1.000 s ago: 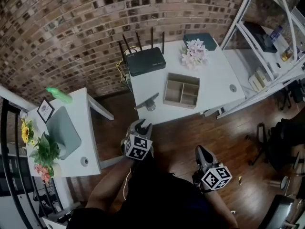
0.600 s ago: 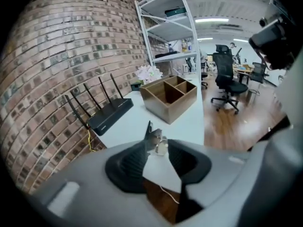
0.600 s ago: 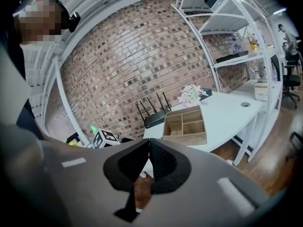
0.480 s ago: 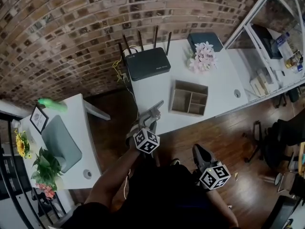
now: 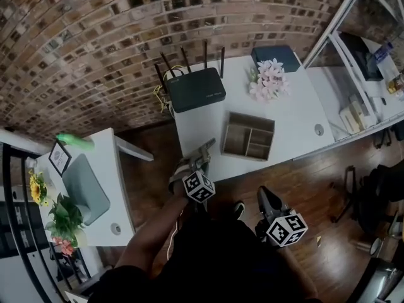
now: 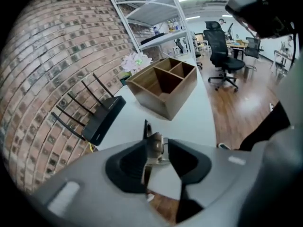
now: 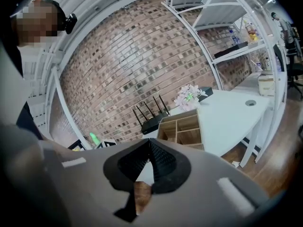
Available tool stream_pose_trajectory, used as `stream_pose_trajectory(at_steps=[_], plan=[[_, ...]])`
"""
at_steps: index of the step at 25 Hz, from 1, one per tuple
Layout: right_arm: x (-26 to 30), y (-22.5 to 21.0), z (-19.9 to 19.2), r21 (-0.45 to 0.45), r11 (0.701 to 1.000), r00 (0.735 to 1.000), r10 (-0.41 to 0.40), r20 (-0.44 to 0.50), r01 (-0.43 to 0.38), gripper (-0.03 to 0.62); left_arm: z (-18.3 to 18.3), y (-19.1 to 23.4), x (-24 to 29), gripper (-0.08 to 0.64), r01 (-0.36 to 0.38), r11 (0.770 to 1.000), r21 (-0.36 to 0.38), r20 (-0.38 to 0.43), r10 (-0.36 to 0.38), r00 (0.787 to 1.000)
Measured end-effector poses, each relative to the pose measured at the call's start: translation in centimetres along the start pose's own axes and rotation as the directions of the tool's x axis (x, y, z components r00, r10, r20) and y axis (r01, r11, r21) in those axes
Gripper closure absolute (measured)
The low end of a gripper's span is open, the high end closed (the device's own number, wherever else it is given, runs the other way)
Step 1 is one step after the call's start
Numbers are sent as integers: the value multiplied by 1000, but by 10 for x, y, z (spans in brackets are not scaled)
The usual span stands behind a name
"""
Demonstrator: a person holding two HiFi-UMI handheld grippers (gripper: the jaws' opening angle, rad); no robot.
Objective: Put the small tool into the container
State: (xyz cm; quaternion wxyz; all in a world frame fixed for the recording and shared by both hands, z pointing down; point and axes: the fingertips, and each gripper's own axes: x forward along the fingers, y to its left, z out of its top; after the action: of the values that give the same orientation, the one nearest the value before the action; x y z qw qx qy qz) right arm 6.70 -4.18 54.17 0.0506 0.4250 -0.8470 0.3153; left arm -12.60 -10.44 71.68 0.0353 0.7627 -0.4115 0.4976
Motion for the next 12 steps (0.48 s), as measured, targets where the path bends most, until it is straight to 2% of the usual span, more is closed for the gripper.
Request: stream_pose_trajectory(at_steps=[6, 12], plan=[[-9, -26, 7, 25, 1000, 1000, 4, 7, -4, 581, 0, 0, 7, 443, -39, 999, -16, -50, 39, 998], [-15, -38, 8, 22, 1000, 1000, 1, 0, -1, 581, -6, -1, 17, 500, -84, 996, 36, -86, 86, 993]])
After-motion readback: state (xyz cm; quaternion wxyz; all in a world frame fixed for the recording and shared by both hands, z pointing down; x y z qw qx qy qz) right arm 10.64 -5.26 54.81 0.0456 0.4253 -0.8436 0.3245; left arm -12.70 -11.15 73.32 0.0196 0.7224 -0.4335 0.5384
